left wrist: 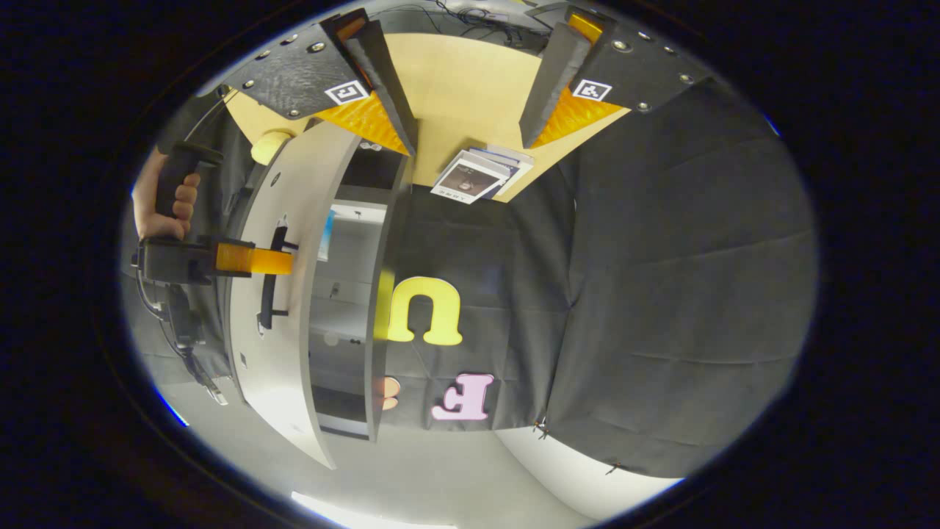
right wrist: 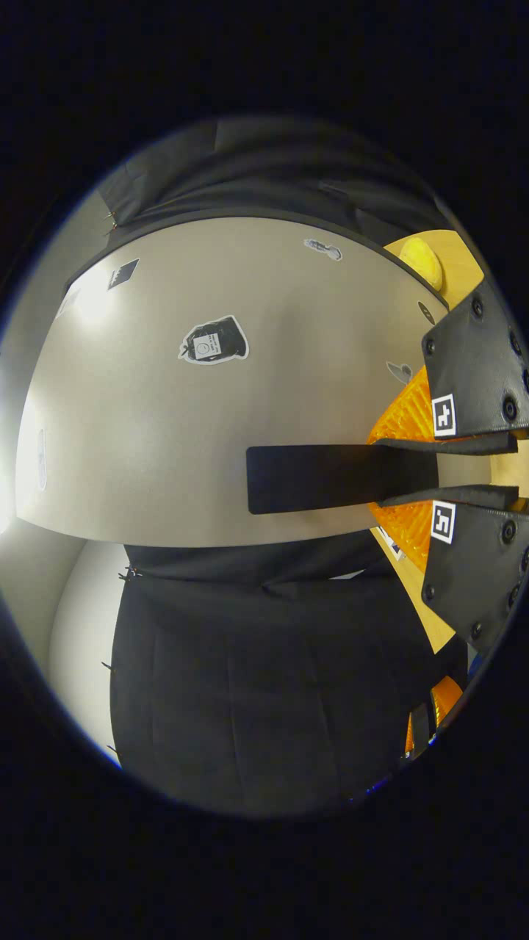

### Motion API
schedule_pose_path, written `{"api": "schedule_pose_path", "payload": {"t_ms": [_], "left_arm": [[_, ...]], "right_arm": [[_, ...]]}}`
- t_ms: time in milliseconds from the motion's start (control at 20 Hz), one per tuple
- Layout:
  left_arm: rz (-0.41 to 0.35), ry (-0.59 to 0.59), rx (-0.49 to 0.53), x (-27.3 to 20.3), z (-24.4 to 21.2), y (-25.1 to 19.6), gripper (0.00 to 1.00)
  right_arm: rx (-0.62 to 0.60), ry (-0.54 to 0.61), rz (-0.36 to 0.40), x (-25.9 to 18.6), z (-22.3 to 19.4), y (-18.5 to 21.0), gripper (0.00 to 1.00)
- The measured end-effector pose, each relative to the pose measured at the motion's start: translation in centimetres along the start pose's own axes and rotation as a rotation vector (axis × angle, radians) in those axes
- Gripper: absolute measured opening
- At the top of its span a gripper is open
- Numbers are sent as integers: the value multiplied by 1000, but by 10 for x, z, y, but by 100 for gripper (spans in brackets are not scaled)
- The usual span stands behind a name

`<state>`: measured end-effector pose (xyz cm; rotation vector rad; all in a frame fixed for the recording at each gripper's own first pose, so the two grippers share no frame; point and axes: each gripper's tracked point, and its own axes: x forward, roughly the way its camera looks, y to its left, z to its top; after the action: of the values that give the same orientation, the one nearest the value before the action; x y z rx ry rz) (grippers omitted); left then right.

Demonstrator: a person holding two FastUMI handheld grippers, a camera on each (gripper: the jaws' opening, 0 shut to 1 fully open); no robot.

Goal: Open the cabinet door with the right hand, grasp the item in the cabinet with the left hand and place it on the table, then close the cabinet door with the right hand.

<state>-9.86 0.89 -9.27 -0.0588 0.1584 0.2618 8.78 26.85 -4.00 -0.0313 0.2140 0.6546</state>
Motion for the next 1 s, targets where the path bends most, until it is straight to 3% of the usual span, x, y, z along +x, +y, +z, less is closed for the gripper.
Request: {"api": "schedule_pose_path", "payload": {"t_ms": [500,1000], "left_arm": [[24,-12,53,-71,-11,-77,84],[26,6,63,-101,-27,-107,84]], "right_arm": [[21,-14,69,0,-8,-31,18],[46,-6,57,-2,-11,-49,16]]}}
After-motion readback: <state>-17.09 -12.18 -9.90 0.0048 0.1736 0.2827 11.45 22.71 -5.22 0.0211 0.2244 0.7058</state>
